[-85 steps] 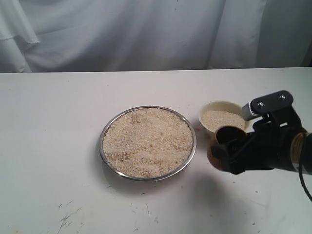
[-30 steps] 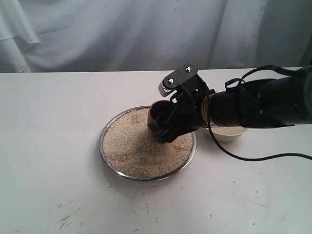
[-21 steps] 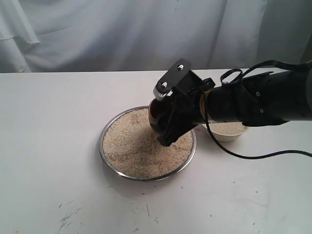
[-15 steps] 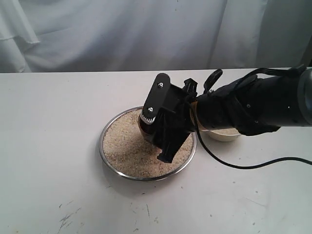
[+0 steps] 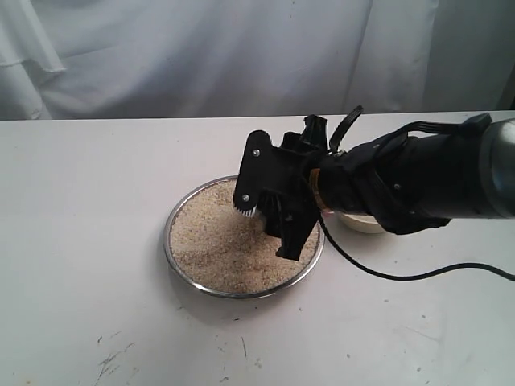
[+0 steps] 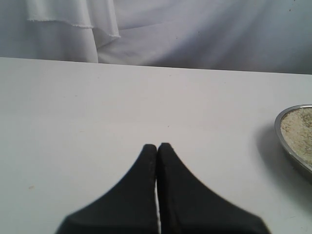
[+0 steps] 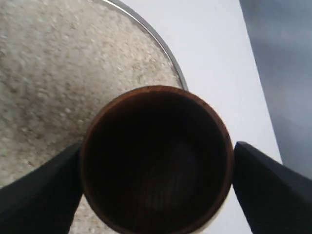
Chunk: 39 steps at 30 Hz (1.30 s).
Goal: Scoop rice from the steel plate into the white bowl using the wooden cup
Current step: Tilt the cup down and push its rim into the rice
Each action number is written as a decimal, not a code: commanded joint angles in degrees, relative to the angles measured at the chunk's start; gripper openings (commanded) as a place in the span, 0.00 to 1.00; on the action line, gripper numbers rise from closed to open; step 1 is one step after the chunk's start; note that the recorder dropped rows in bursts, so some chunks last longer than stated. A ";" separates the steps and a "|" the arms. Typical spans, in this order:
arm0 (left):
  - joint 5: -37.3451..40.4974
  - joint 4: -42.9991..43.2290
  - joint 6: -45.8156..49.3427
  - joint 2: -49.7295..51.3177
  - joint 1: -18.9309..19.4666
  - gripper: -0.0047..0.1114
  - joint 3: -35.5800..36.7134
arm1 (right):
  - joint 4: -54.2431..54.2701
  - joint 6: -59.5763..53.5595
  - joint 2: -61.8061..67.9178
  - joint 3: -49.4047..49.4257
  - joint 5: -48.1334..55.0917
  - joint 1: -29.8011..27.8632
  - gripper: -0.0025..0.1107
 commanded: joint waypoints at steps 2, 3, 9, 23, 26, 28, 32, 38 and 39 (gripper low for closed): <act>-0.82 0.06 -0.05 -0.24 -0.15 0.04 0.28 | -0.13 -2.09 -0.69 -0.46 2.54 0.40 0.02; -0.82 0.06 -0.05 -0.24 -0.15 0.04 0.28 | -0.13 -2.55 -0.69 -0.46 2.54 0.55 0.02; -0.82 0.06 -0.05 -0.24 -0.15 0.04 0.28 | -0.13 -4.10 -0.69 -0.46 3.91 2.44 0.02; -0.82 0.06 -0.05 -0.24 -0.15 0.04 0.28 | 33.27 -1.69 -11.22 -0.46 -3.90 3.03 0.02; -0.82 0.06 -0.05 -0.24 -0.15 0.04 0.28 | 34.83 -1.69 -12.86 -0.46 -1.22 3.03 0.02; -0.82 0.06 -0.05 -0.24 -0.15 0.04 0.28 | 34.83 -1.69 -13.46 -0.46 0.15 3.03 0.02; -0.82 0.06 -0.05 -0.24 -0.15 0.04 0.28 | 36.04 -1.81 -14.10 -0.46 0.88 3.03 0.02; -0.82 0.06 -0.05 -0.24 -0.15 0.04 0.28 | 60.57 -29.30 -13.53 -0.46 4.29 2.78 0.02; -0.82 0.06 -0.05 -0.24 -0.15 0.04 0.28 | 65.43 -36.61 -13.42 -0.55 4.71 2.78 0.02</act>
